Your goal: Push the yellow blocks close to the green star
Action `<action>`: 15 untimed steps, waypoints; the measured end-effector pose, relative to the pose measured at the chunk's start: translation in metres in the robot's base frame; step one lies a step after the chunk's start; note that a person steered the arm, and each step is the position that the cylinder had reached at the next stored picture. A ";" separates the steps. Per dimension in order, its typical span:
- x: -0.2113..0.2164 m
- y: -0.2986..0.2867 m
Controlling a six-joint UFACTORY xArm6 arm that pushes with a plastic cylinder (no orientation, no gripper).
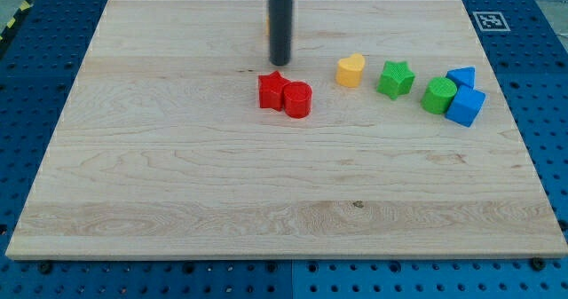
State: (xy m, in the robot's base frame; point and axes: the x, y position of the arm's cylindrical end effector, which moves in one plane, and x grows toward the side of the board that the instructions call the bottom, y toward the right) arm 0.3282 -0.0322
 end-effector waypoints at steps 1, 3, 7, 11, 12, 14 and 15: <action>-0.060 -0.013; -0.073 -0.030; -0.080 0.029; 0.027 0.093; 0.035 0.103; 0.038 0.121; 0.045 0.132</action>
State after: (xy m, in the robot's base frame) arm 0.3737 0.1000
